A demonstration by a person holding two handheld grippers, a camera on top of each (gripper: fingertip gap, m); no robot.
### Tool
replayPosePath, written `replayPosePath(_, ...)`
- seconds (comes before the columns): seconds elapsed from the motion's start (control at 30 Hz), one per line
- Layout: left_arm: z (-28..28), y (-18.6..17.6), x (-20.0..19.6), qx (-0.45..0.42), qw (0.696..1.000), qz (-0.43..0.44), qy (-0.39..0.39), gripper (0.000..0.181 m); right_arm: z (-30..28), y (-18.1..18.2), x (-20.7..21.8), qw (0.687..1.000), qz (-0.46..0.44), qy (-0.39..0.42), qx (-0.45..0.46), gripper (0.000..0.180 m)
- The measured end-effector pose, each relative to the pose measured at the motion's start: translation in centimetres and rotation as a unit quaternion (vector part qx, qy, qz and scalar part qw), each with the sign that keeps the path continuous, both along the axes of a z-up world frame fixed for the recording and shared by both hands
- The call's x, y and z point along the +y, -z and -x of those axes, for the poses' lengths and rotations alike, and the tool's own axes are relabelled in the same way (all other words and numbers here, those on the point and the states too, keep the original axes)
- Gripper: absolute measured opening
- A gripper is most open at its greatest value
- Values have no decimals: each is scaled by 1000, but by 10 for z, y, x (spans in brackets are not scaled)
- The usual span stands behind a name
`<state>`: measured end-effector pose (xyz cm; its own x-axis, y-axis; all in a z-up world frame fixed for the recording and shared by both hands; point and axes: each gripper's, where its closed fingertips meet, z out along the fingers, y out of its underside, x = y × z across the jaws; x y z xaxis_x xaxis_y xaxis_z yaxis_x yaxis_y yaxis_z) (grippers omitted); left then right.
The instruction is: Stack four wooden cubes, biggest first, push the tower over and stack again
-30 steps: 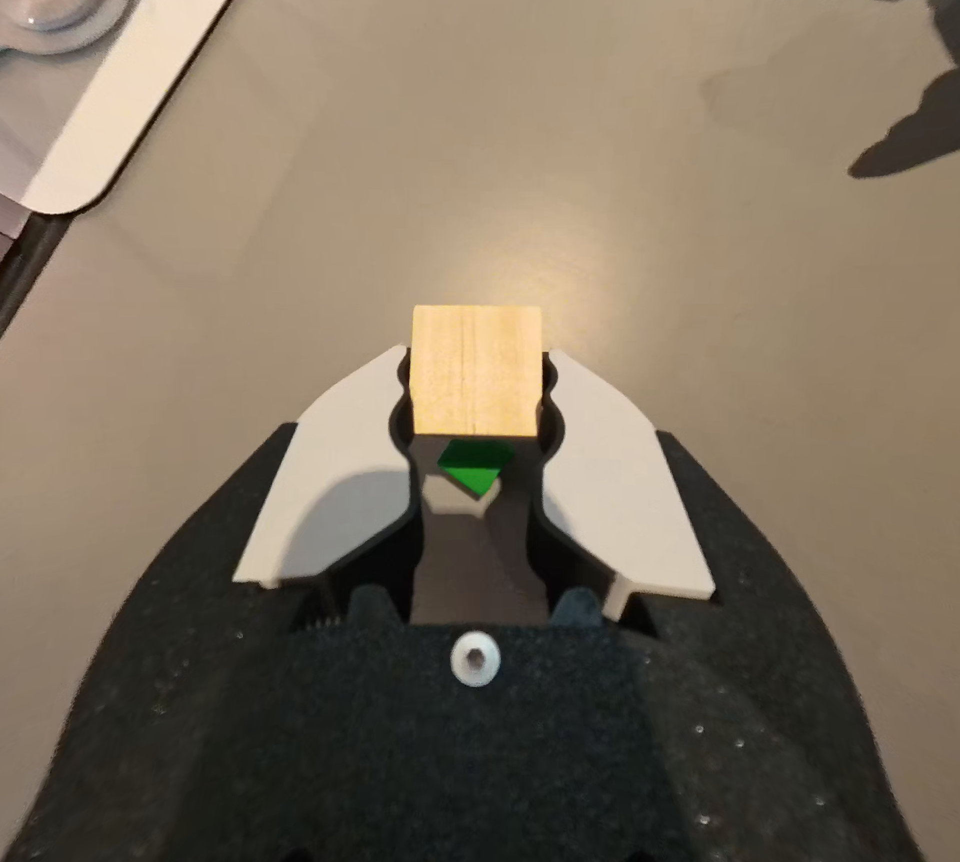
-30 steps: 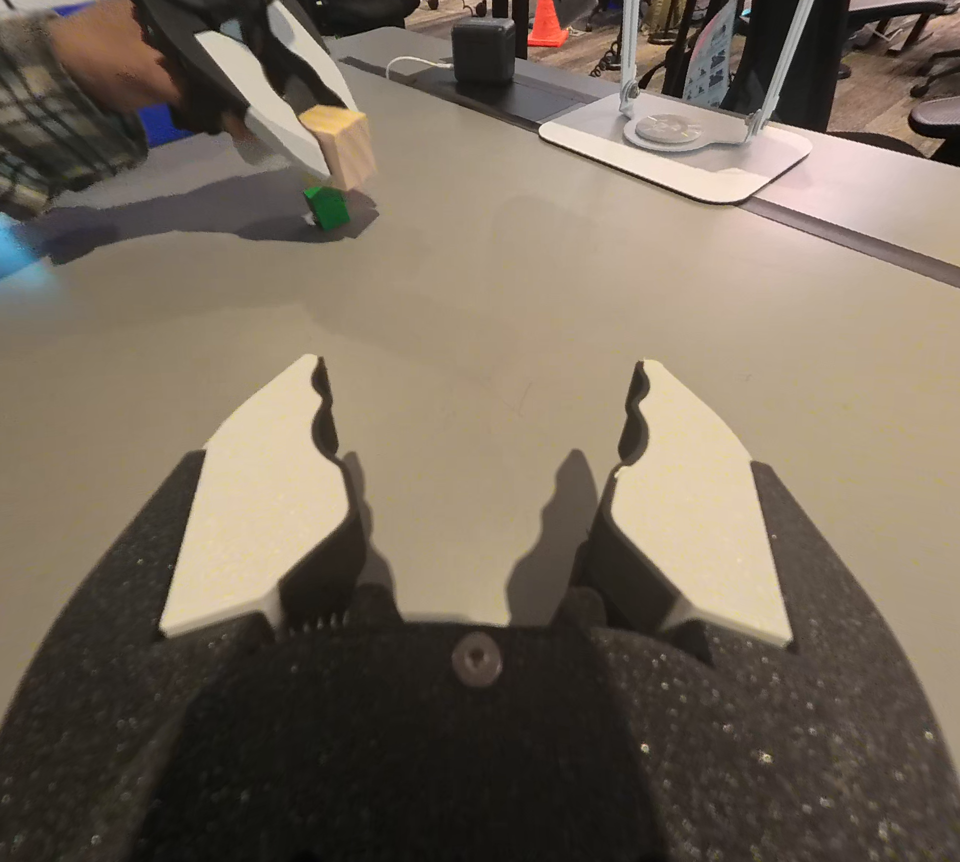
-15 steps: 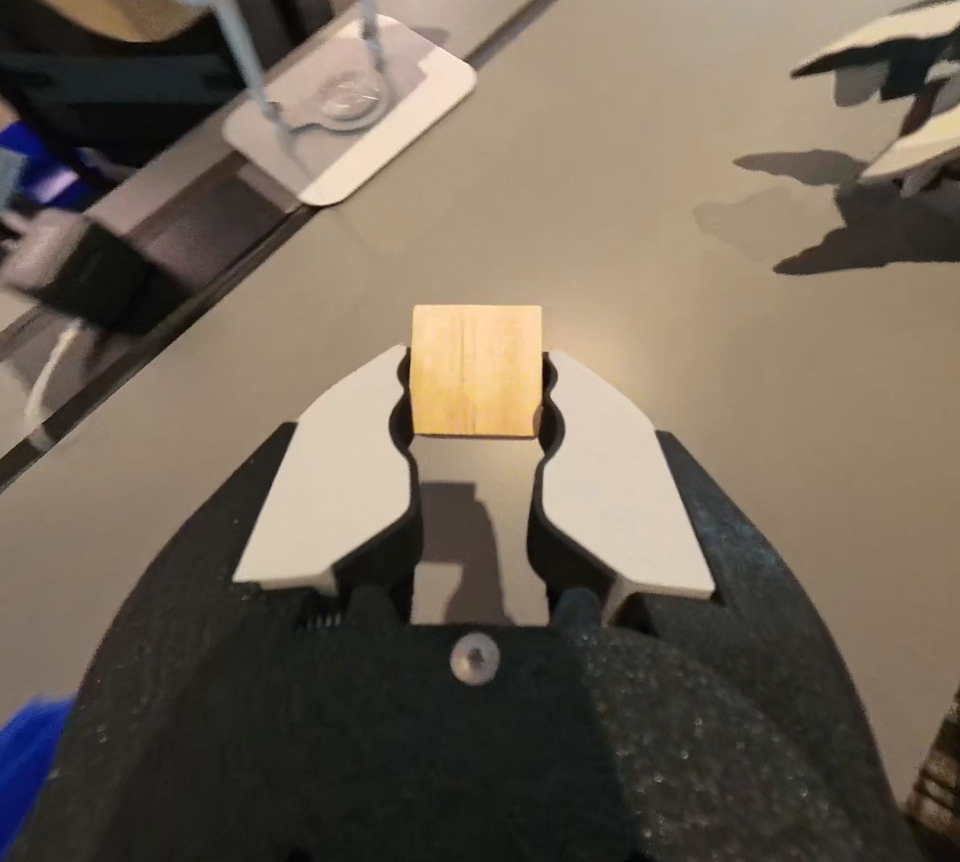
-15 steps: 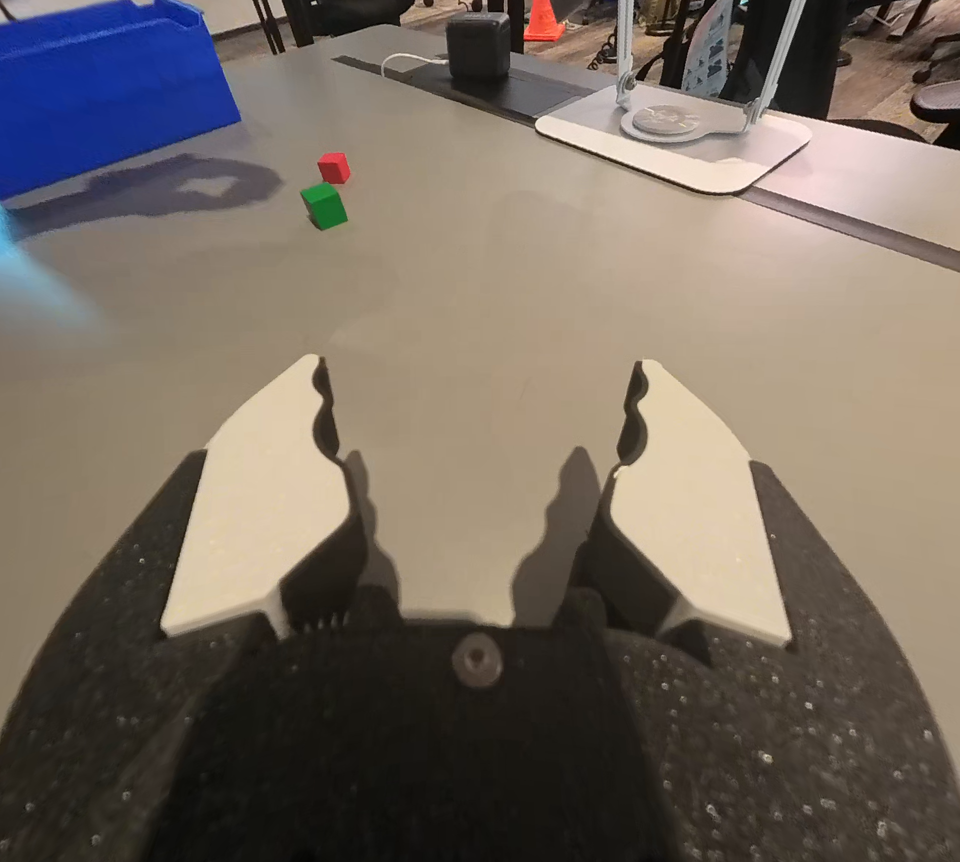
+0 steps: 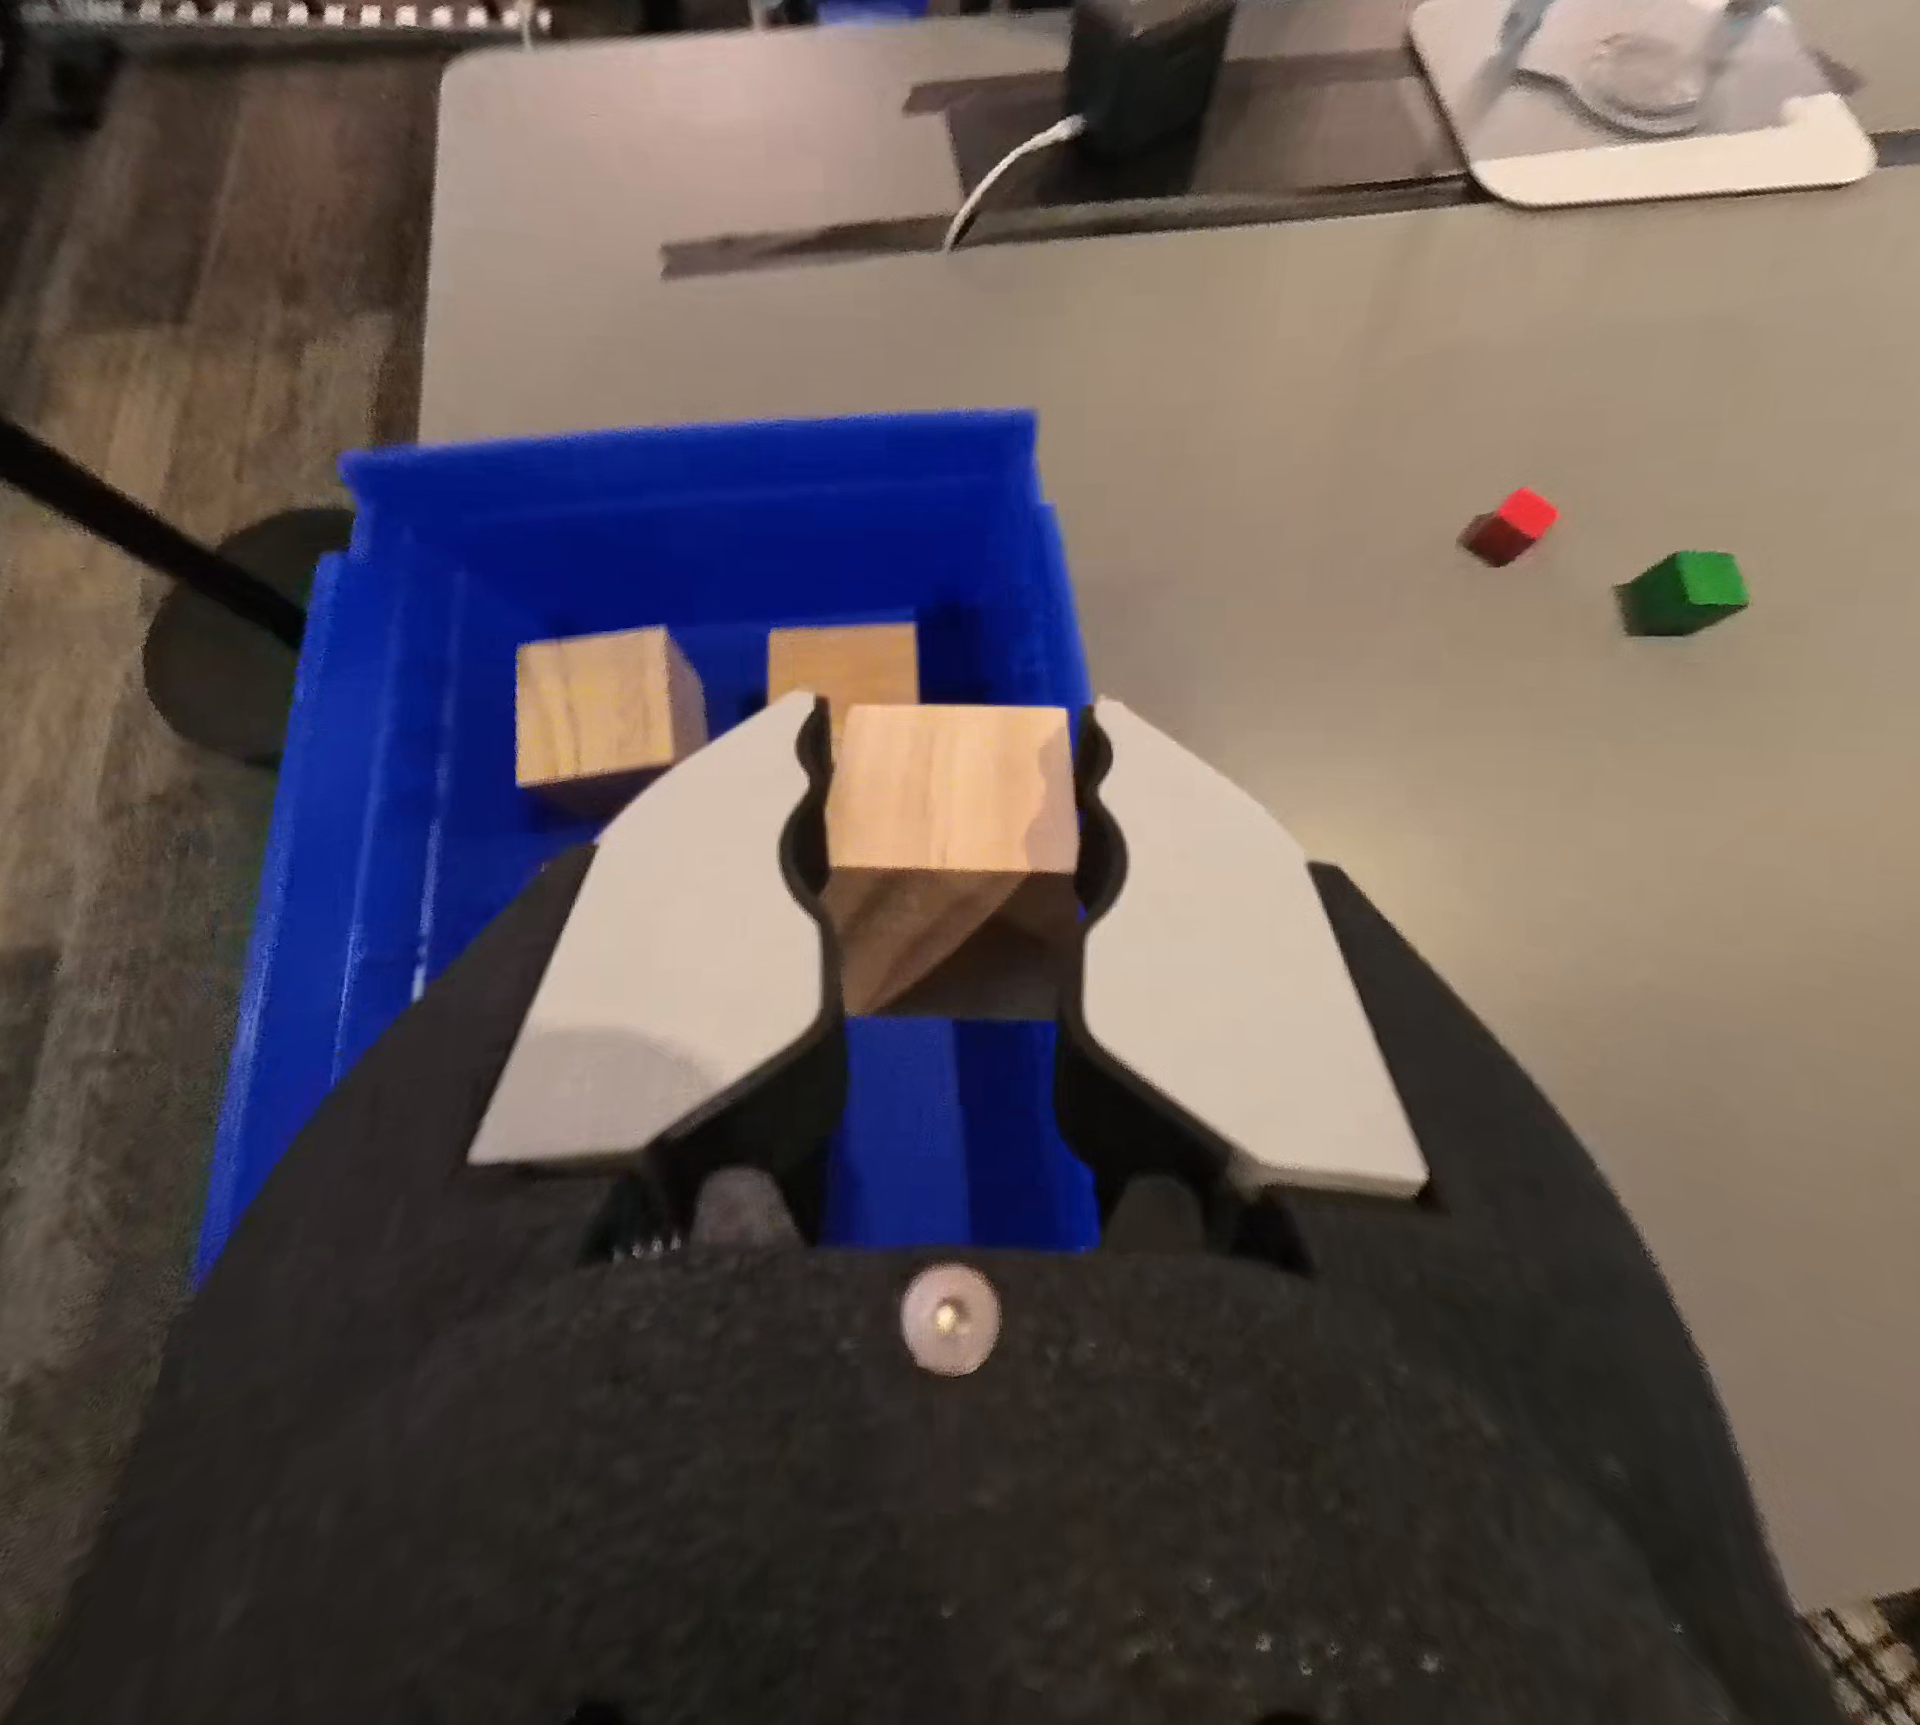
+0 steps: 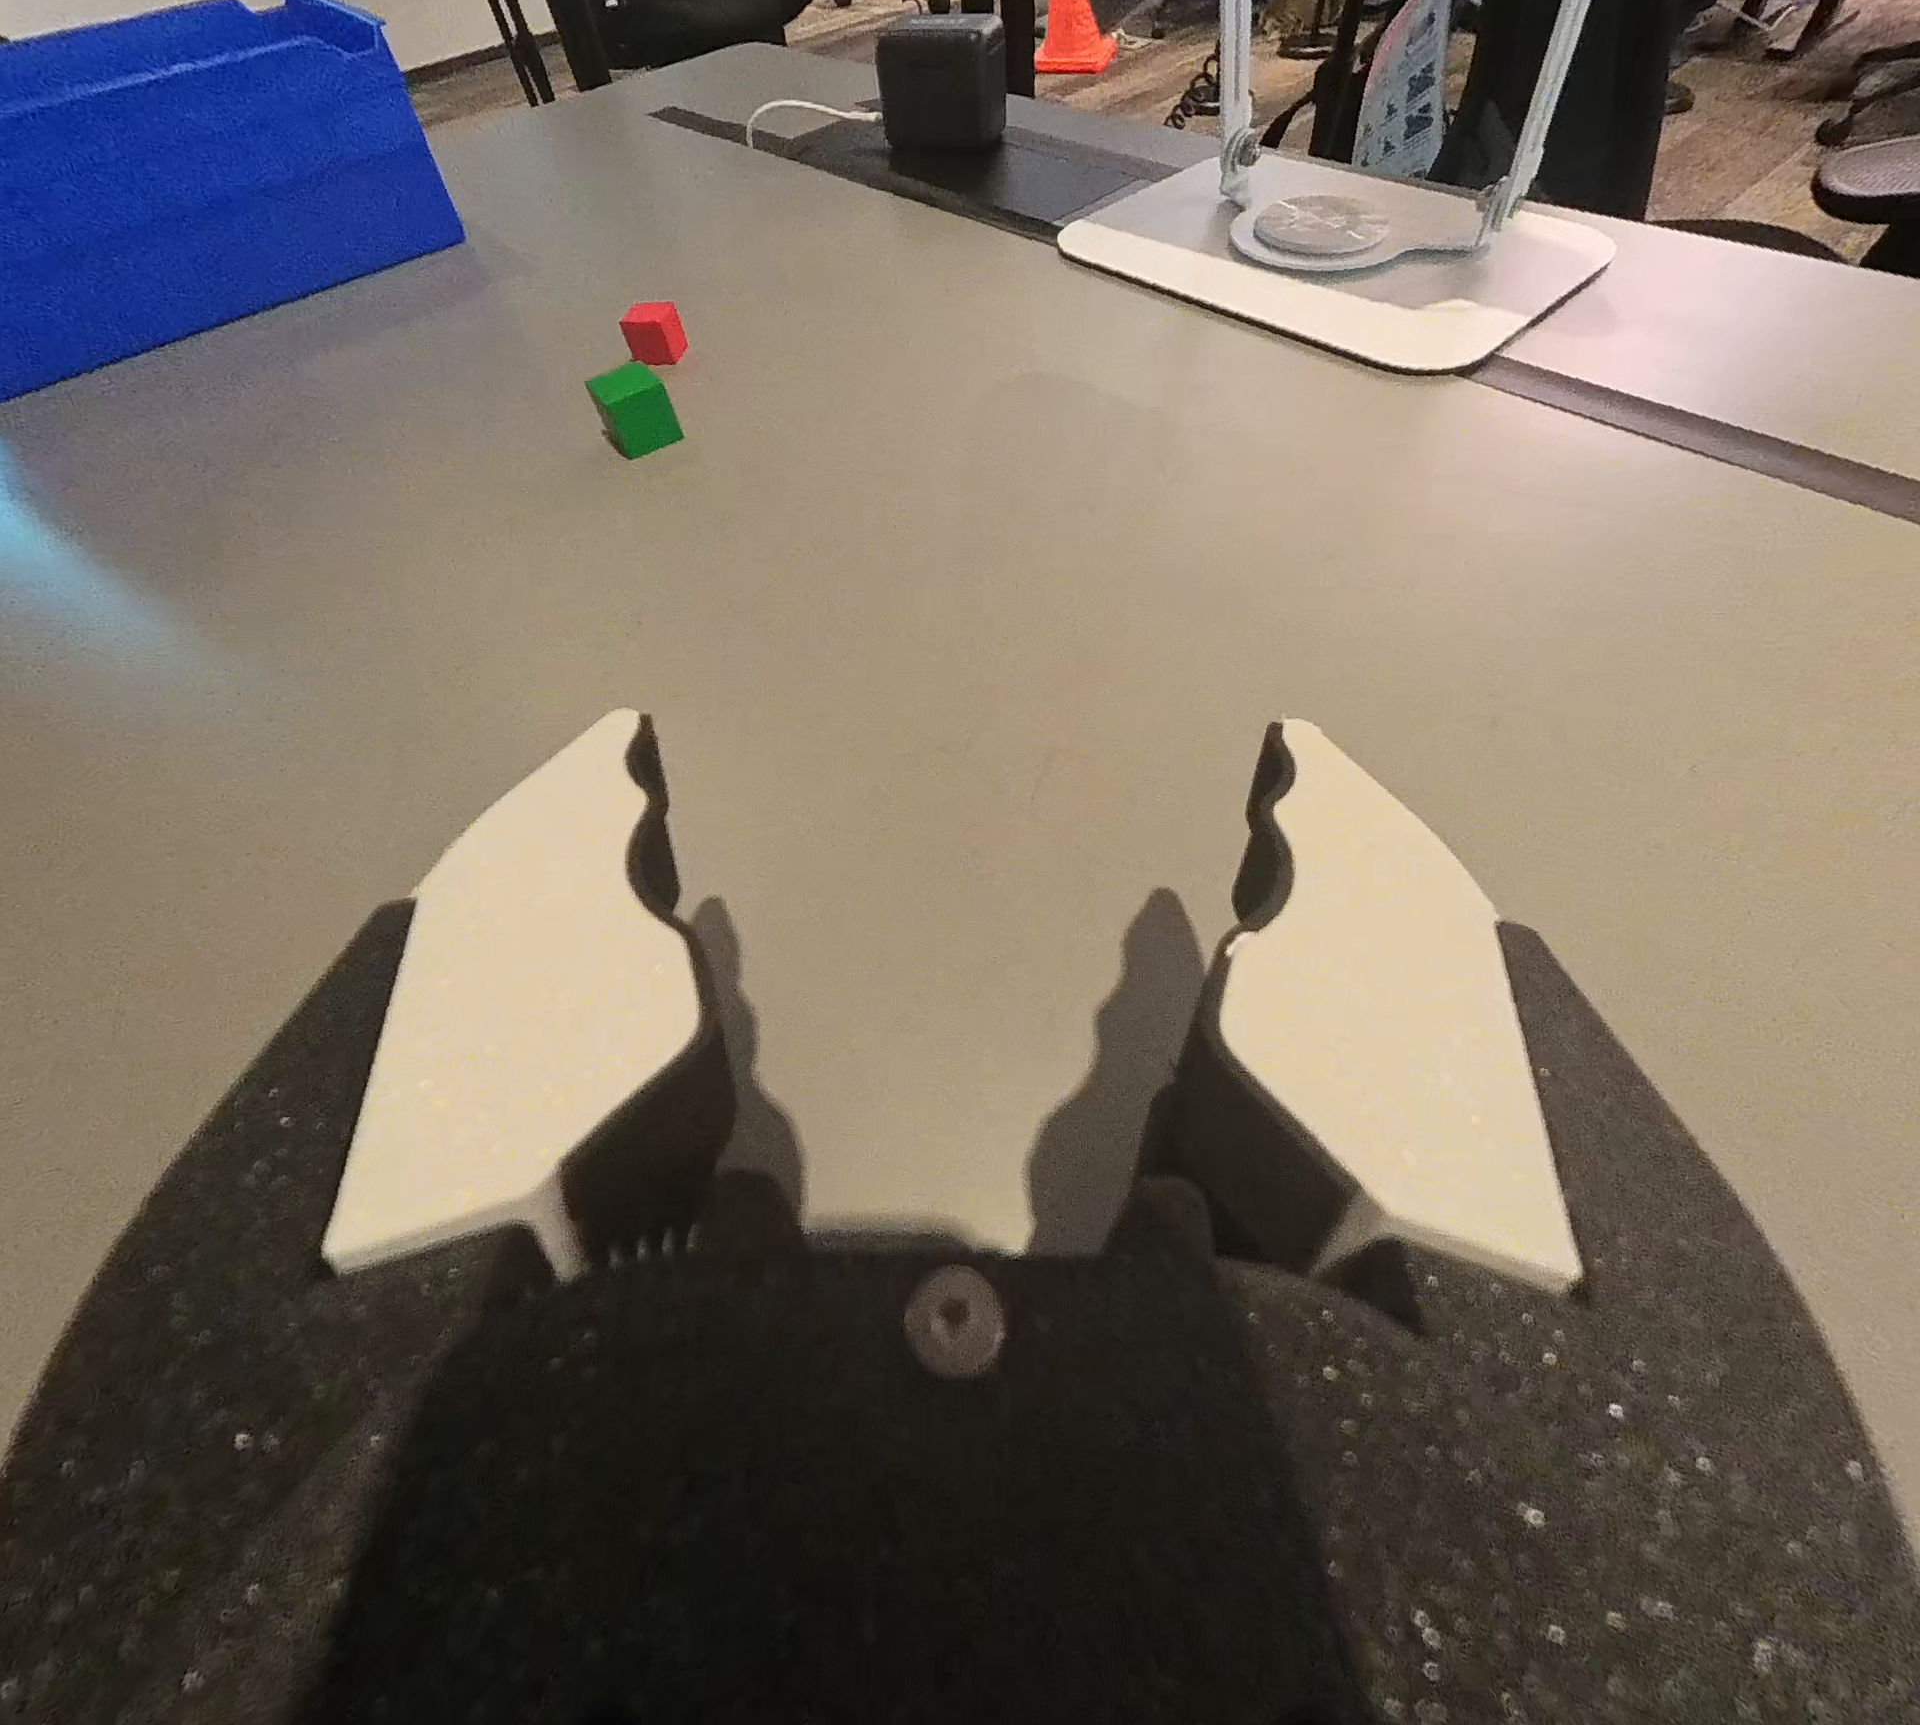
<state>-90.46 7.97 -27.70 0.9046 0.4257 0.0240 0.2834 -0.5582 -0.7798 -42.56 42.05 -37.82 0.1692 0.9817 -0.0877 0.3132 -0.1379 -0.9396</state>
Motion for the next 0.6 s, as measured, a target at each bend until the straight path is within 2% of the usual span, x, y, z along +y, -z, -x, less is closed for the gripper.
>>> replayPosePath(0.27,28,51,-21,-58,997,-3,-45,44,0,4,0,1000,6,0,-5,105)
replayPosePath(0.6,36,83,-13,-60,997,-2,-52,45,1,8,-1,1000,9,-4,-12,104)
